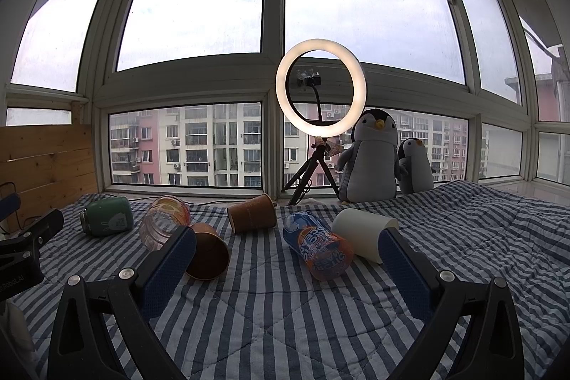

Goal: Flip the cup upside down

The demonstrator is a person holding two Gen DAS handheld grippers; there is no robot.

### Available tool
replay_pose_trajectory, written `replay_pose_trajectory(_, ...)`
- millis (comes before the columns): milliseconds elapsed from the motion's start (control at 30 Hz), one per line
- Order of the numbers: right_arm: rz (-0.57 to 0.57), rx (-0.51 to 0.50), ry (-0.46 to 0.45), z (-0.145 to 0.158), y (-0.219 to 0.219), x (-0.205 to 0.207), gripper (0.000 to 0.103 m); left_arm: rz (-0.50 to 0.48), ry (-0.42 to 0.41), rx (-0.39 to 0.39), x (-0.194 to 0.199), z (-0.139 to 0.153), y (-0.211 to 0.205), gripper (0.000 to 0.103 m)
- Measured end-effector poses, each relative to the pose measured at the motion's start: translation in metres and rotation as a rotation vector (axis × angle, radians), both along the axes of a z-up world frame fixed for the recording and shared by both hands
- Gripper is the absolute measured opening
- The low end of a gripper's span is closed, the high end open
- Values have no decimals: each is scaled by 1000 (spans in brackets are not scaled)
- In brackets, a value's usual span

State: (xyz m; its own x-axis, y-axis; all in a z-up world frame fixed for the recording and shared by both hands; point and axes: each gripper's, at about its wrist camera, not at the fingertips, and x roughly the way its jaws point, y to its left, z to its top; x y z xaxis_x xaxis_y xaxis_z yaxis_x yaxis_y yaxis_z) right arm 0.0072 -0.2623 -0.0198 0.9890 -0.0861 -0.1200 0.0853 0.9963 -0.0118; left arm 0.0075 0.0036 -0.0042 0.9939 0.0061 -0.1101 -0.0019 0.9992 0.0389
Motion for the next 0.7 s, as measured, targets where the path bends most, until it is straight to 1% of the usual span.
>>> replay_pose_trajectory(700, 1, 2, 2, -1, 1, 0, 101, 1, 13, 0, 2, -3, 0, 103)
